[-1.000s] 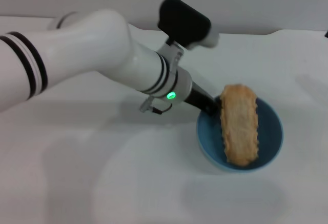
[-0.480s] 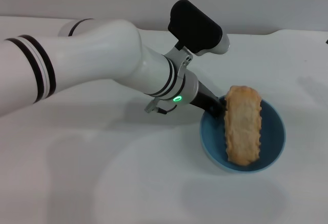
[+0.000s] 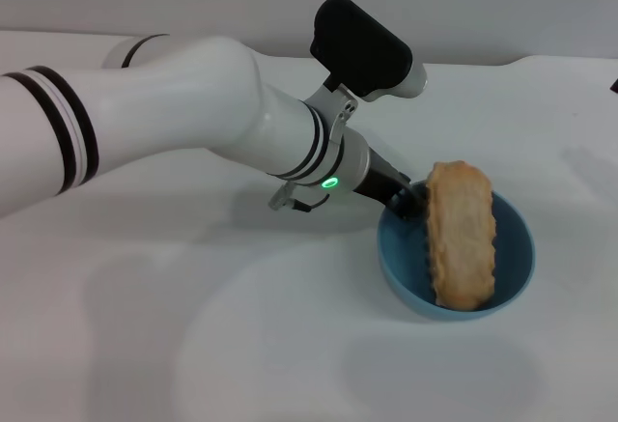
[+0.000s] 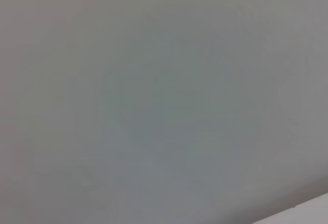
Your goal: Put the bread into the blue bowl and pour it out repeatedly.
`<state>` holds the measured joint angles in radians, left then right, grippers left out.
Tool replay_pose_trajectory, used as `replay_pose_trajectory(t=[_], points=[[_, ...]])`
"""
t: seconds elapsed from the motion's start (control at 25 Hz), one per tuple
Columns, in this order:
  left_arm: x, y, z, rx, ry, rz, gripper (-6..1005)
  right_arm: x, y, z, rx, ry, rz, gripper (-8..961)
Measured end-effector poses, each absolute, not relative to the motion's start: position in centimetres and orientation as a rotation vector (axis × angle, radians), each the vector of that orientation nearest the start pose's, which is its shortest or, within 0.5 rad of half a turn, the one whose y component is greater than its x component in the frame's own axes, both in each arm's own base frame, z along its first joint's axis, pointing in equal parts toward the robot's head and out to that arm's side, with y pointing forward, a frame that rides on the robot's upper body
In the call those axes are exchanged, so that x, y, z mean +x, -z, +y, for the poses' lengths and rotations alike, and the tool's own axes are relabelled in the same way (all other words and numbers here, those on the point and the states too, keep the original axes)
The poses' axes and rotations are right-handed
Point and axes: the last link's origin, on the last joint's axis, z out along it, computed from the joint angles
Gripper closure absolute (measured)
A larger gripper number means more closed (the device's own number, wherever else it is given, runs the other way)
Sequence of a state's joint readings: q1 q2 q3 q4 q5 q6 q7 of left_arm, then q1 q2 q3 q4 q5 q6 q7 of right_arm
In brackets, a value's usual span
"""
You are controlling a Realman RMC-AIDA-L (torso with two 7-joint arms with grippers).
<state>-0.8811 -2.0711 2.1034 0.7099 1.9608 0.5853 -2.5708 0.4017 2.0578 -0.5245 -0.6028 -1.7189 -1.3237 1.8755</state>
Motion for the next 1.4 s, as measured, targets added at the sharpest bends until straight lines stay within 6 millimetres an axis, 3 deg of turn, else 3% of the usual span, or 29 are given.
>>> replay_pose_trajectory(t=[0.24, 0.48, 0.72, 0.96, 1.16, 1.32, 1.4], points=[[-13.9, 15.1, 37.9, -2.666, -0.091, -0.73, 702, 32.9, -5.3, 33.5, -1.891, -1.095, 1.437, 519], [-13.5, 13.6, 39.1, -2.601, -0.004, -0.698, 502, 33.4, -5.4, 33.8, -1.893, -1.034, 1.365, 513], [-14.1, 10.7, 41.8, -2.412, 0.16, -0.689, 494, 33.9, -5.2, 34.4, -1.888, -0.941, 1.272, 508], [-16.1, 7.8, 43.5, -2.158, 0.34, -0.683, 364, 34.9, -4.0, 34.9, -1.902, -0.788, 1.071, 502], [-18.3, 6.7, 42.8, -1.967, 0.442, -0.615, 232, 36.7, -3.2, 34.6, -1.711, -0.703, 0.856, 477], [-19.3, 6.6, 41.9, -1.869, 0.529, -0.599, 202, 38.3, -4.2, 33.8, -1.458, -0.646, 0.756, 433], [-20.7, 6.6, 41.1, -1.808, 0.591, -0.612, 186, 38.5, -4.2, 33.6, -1.433, -0.641, 0.761, 433]])
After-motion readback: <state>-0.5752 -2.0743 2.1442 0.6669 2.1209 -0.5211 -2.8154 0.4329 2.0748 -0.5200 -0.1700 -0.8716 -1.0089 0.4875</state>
